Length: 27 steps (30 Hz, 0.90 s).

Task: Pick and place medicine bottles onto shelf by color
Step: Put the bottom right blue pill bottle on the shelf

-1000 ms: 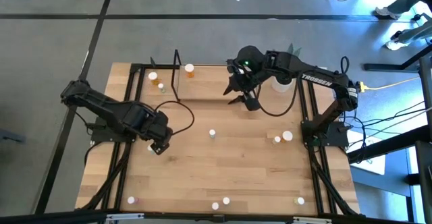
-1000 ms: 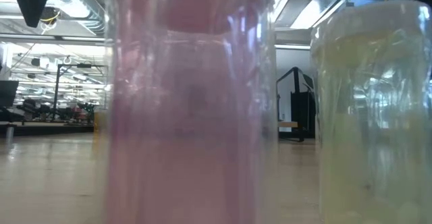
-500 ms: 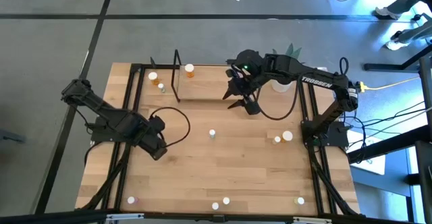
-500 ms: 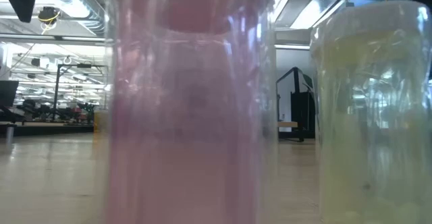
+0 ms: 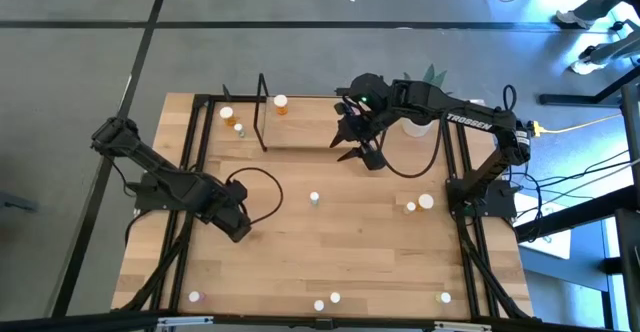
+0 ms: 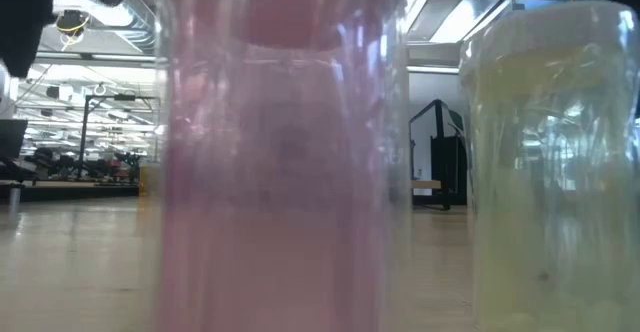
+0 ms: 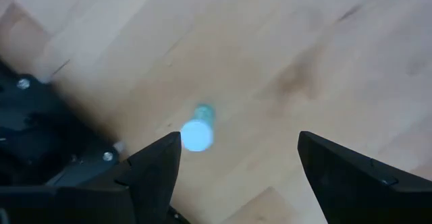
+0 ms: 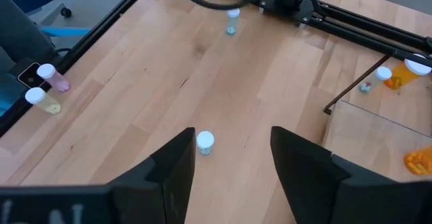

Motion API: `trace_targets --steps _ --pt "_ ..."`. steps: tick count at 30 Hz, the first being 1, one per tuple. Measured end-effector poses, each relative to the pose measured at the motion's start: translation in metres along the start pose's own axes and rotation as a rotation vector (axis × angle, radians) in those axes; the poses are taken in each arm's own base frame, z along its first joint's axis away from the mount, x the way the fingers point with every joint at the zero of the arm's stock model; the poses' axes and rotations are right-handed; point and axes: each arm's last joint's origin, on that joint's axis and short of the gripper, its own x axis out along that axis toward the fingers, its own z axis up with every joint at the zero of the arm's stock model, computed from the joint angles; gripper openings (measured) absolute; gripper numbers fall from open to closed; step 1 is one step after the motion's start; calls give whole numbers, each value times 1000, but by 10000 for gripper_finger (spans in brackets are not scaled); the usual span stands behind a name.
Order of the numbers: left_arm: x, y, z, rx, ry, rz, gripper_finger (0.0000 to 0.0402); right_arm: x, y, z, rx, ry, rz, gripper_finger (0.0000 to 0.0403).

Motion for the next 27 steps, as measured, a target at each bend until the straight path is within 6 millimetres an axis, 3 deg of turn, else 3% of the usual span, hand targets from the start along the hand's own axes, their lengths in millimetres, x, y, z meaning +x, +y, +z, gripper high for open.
trace_targets --steps 11,27 --pt "39 10 -9 -63 100 54 291 0 0 0 -2 0 0 195" --pt "69 14 -14 -113 95 25 291 0 0 0 -3 0 -1 195"
